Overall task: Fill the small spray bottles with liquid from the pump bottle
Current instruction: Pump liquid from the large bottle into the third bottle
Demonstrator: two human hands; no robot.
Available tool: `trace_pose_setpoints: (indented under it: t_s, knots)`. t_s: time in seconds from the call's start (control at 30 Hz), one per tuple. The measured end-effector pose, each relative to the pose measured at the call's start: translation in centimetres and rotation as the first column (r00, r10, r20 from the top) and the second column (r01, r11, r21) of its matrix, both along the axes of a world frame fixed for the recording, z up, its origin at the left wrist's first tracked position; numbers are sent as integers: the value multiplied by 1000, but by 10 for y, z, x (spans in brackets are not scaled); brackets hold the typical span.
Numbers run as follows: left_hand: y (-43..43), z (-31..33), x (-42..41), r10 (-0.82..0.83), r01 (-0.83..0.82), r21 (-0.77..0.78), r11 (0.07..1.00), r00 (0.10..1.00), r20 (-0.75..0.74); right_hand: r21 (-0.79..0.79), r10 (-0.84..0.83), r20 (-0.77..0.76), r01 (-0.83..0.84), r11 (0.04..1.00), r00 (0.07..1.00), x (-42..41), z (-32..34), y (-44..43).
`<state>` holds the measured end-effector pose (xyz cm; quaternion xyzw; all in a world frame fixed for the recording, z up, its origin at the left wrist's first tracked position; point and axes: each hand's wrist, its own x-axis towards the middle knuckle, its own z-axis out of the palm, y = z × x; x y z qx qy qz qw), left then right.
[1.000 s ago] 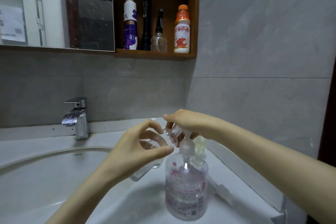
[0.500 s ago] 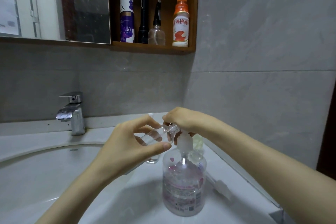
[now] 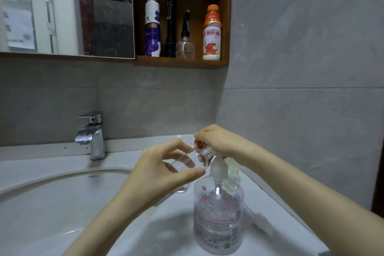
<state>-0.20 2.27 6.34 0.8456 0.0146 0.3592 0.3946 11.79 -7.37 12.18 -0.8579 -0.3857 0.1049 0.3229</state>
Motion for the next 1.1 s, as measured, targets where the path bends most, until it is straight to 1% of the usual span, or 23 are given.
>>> trace_pose_setpoints:
  t_s: [0.13,0.23,0.33,0.4,0.6,0.7,0.83,0.9,0.97,1.03,1.1]
  knots:
    - [2,-1,-2,-39,38,4,999,999,6,18,-8,4,8,1000,1000,0,0,2]
    - [3,-2,-2,-79,79,4,997,997,-16,7,-23,-2,23,1000,1000,3,-1,1]
    - [5,-1,-2,-111,110,-28,994,993,-35,-59,-8,32,9,998,999,4,1,3]
    - [8,1,-4,-121,120,-19,993,992,-36,-121,20,72,-12,993,997,3,5,5]
    - [9,5,-6,-126,127,12,992,990,-63,-171,28,52,-19,985,998,1,7,6]
    - [12,6,-6,-118,120,21,992,990,-80,-164,56,77,-43,985,995,2,5,6]
    - [16,5,-7,-102,110,58,992,986,-135,-130,76,20,-73,989,997,3,-6,5]
    - [14,3,-6,-124,130,31,991,981,-146,-171,95,50,-85,982,994,5,-10,4]
    - [12,2,-5,-130,133,8,991,980,-147,-179,86,88,-70,981,992,4,-10,4]
    - [10,2,-4,-145,145,-7,989,978,-147,-142,84,90,-71,987,992,5,-9,2]
    - [11,1,-3,-141,140,-17,990,981,-133,-71,59,78,-54,996,995,4,-8,-1]
